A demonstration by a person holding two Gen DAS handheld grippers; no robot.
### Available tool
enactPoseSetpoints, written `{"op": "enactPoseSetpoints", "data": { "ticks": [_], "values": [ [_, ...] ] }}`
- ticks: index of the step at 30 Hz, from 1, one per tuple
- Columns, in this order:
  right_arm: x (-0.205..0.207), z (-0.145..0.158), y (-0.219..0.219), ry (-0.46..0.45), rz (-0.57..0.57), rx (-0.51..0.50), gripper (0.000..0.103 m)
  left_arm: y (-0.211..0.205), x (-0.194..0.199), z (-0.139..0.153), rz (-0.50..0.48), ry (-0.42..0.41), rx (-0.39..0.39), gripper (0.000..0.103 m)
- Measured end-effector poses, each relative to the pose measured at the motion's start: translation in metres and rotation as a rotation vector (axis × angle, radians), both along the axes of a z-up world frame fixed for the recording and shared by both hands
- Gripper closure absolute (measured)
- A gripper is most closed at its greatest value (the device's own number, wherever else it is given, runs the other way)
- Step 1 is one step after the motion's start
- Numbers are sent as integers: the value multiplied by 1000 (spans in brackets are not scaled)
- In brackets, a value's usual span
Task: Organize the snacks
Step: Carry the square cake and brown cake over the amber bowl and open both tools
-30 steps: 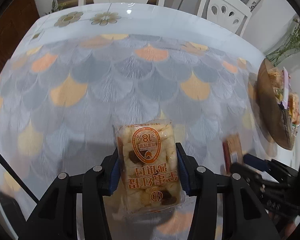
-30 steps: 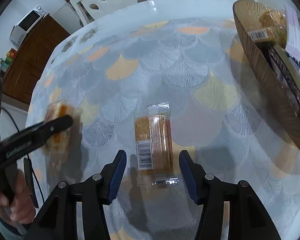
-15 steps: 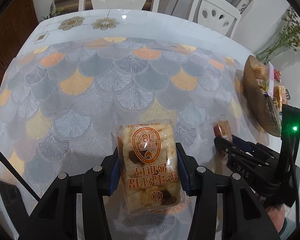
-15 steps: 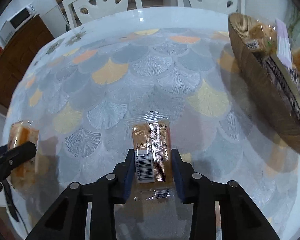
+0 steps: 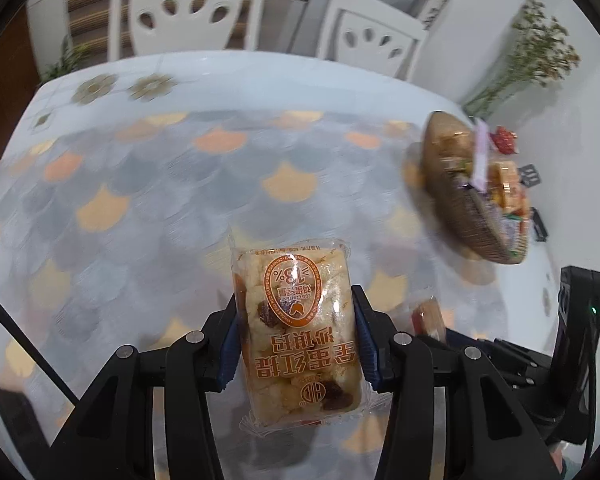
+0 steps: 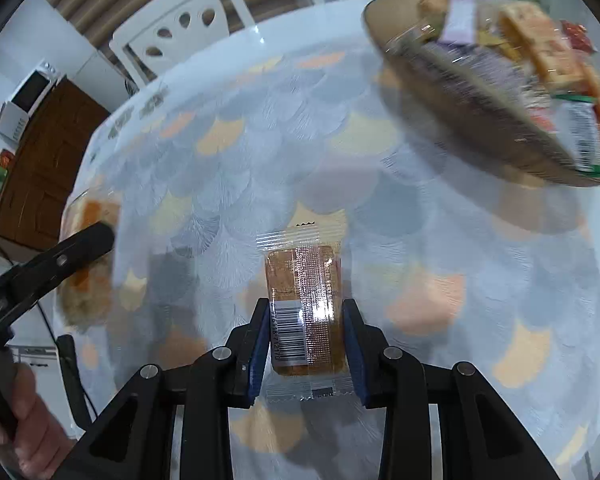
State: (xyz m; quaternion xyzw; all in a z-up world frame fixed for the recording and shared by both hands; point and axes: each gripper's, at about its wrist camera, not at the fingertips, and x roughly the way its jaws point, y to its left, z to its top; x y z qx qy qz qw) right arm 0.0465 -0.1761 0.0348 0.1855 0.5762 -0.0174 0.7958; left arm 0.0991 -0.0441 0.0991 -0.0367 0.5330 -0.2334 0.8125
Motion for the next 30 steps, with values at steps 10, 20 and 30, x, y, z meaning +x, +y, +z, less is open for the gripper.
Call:
{"op": "enactPoseSetpoints", "data": {
  "ticks": [10,20,30],
  "values": [
    [-15,40,-51,-60,-39,46,69,-53,-2,18,-56,-23,11,58],
    [10,114,-163,-210,-85,-3,69,-147,34,49,-84,-101,-9,58],
    [89,148,-251,-297,-115,-35,69,-223,72,69,-122,-167,-16,58]
  ]
}}
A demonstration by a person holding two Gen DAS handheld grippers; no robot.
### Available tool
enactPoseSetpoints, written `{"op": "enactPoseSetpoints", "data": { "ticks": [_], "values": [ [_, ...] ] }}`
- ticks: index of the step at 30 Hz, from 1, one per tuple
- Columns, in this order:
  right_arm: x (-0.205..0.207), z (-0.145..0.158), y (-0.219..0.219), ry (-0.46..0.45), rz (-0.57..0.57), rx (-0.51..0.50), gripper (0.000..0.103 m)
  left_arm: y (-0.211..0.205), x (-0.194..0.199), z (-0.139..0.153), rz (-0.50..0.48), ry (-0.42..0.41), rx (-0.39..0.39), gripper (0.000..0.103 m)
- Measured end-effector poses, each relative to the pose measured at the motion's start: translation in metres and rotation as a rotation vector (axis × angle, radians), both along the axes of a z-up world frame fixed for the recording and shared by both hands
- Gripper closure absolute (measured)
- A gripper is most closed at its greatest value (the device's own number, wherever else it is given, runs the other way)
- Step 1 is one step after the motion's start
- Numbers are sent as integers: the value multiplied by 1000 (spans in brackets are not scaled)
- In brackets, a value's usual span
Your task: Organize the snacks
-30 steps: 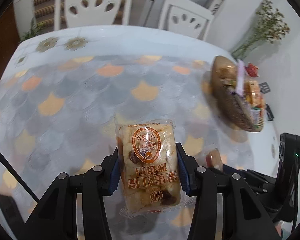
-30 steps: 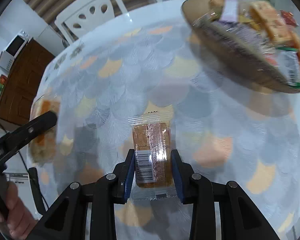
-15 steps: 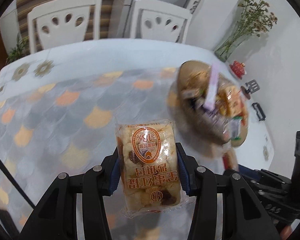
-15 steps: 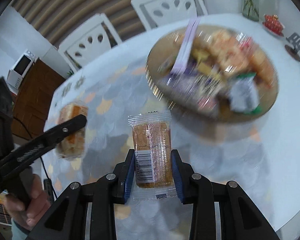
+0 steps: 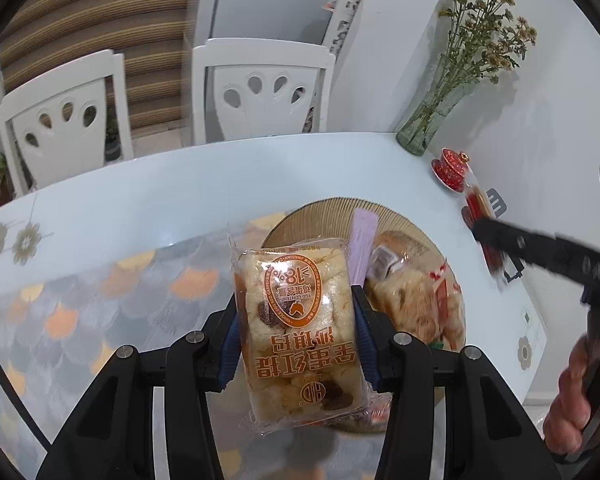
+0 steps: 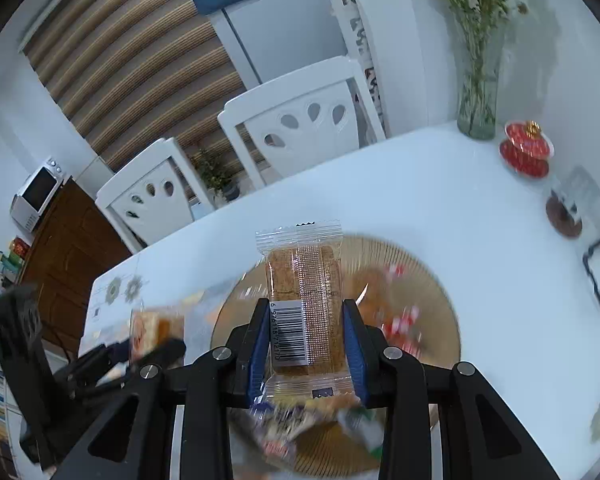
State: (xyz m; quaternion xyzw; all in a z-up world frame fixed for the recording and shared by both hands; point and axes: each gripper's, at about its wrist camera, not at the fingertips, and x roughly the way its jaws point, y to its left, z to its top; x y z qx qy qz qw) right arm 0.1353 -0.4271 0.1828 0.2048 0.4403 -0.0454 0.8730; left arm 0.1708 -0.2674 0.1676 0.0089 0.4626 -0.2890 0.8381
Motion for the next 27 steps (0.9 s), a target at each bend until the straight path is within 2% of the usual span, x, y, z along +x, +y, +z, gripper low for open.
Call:
{"op": "enactPoseSetpoints", "data": {
  "ticks": [5,11,12,13,14,15,19,23,27],
  "values": [
    [37,-9,-9,38,20,7,69,-19,12,-9,-7,17,27,58],
    [61,-18,-17,52,23,33,69,-31,22,-14,-22,25,33,57],
    [64,-19,-18,53,28,43,67,-32,24,-15,-26,31,26,53],
    [67,-20,-19,54,36,55,55,-33,26,-17,-28,44,23,35],
    [69,-20,-20,49,39,63,49,-33,28,-18,-23,53,17,28],
    [69,-20,-22,43,35,60,49,-30,28,-18,-14,52,6,25],
    [60,-18,-26,35,29,47,49,-20,27,-18,-6,54,4,25],
    [47,-23,-28,58,19,62,49,0,21,-18,17,73,-24,25],
    [34,-29,-23,88,15,73,49,20,9,-13,42,53,-11,25]
  ]
}}
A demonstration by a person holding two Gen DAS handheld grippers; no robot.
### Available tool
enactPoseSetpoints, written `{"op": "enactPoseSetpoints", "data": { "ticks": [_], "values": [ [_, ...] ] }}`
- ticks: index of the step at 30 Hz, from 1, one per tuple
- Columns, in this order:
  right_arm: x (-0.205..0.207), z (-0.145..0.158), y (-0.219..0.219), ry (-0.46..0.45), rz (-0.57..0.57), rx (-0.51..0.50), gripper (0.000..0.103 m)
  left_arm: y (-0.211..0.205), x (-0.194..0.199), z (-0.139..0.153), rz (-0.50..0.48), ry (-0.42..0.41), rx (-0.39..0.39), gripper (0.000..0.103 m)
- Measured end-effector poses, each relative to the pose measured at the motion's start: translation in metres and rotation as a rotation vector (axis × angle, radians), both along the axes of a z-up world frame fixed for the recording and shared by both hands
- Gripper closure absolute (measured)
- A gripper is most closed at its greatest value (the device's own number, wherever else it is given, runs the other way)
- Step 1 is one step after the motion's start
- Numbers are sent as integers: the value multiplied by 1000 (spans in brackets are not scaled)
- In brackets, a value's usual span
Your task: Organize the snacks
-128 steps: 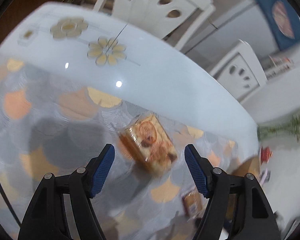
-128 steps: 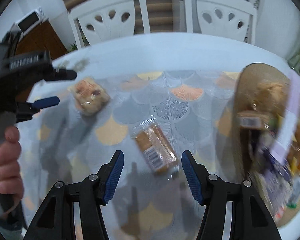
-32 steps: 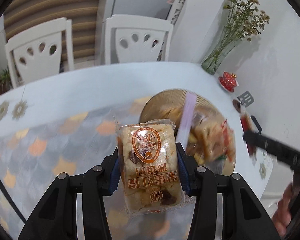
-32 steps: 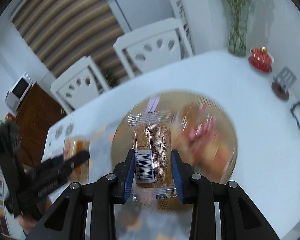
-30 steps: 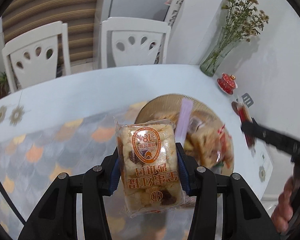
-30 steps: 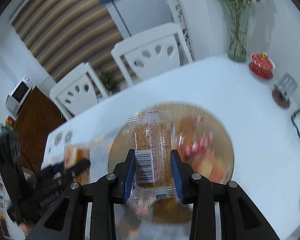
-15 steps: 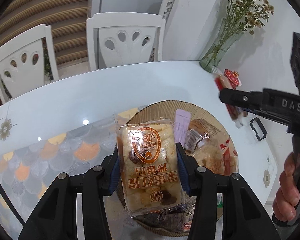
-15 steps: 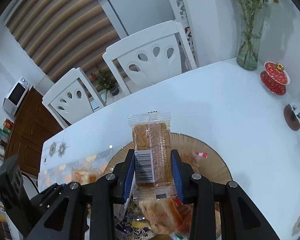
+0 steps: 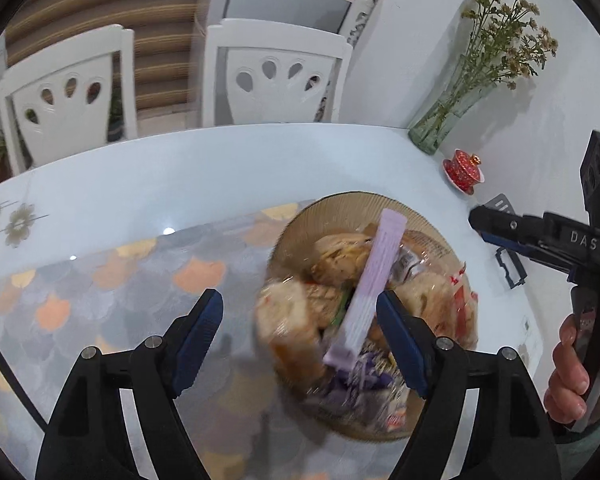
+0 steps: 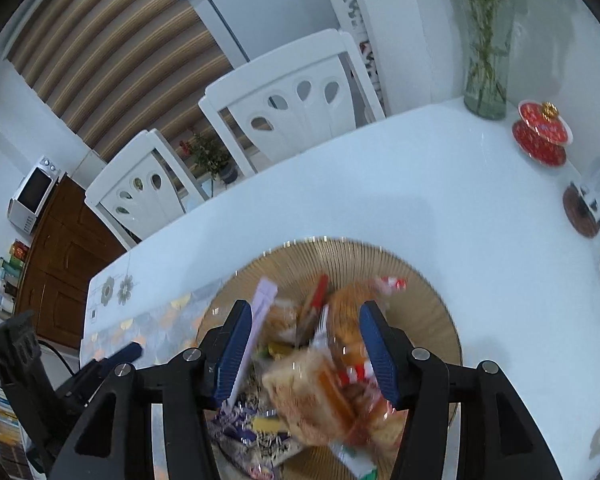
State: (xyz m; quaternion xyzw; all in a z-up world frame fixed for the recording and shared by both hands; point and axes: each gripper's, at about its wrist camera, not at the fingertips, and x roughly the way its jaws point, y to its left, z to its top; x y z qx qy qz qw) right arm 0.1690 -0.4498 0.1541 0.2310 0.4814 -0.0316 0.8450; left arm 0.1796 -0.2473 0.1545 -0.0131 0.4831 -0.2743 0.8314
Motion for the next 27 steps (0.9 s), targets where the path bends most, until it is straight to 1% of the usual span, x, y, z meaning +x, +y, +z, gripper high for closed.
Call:
{"op": "enactPoseSetpoints", "data": {
  "ticks": [4,9,12,14,15,18,22,25,27],
  "values": [
    [-12,-4,13,17,7,9,49,19,-11,10,30,-21,5,25],
    [-26,1,39,22,25,21,49,48,-34,31,77,-103,56,25],
    [-35,6,58,18,39,29,49,69,-47,42,106,-128,69,25],
    [-41,9,73,18,53,37,48,82,-54,45,123,-126,66,24],
    [-43,10,81,22,66,33,48,91,-58,46,137,-108,67,24],
    [-51,15,103,20,84,-9,48,108,-66,48,157,-76,56,24],
    [-57,25,127,15,96,-38,48,128,-82,52,185,-90,80,24],
    [-62,28,153,55,110,-93,47,144,-93,53,216,-104,97,24],
    [-65,26,171,82,131,-105,47,155,-99,52,237,-106,104,24]
  ]
}}
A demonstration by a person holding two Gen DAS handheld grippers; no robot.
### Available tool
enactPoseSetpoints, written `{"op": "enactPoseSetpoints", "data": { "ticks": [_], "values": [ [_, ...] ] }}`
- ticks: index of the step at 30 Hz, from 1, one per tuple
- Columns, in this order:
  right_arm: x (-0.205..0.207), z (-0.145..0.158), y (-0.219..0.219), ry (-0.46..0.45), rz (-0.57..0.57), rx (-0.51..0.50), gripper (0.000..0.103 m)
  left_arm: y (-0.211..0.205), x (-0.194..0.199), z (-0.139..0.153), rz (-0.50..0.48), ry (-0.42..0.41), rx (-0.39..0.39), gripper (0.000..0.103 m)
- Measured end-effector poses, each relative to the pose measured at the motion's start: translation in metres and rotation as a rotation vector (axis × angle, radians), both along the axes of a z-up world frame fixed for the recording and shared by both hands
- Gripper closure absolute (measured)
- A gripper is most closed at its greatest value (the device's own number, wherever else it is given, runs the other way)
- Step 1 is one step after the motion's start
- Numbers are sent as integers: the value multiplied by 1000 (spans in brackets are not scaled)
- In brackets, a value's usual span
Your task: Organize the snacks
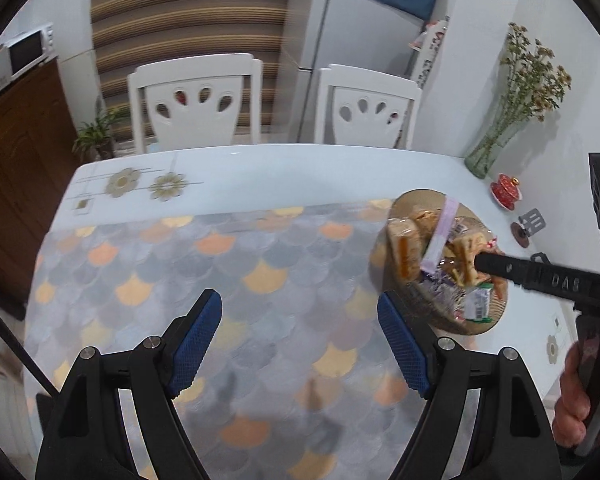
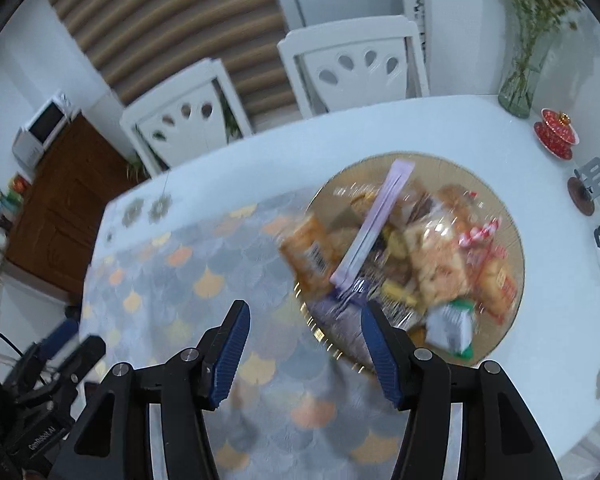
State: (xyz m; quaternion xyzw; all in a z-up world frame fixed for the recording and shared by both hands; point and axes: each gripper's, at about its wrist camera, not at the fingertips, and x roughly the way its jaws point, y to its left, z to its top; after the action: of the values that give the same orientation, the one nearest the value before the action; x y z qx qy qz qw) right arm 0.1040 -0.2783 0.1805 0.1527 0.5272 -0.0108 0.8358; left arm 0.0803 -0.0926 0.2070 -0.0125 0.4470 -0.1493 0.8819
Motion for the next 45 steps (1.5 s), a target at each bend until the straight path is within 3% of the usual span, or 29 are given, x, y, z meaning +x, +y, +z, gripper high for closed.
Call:
{"op": "enactPoseSetpoints", "data": {
  "ticks": [6,8,11,15,21,45],
  "values": [
    [-13,-16,51,66,68,34,47,36,-12,-14,50,111,-22,24],
    [-18,-23,66,86,76,38,47,43,-16,-23,67,137,26,24],
    [-23,-31,84,111,80,63,47,56,-23,-32,117,130,98,24],
    [-30,-43,110,142,63,86,47,73,-31,-40,158,152,72,24],
    [-41,-60,144,163,71,68,47,94,-42,-58,174,179,93,24],
    [-60,-78,191,158,103,-14,47,133,-54,-86,194,195,97,24]
  ]
}}
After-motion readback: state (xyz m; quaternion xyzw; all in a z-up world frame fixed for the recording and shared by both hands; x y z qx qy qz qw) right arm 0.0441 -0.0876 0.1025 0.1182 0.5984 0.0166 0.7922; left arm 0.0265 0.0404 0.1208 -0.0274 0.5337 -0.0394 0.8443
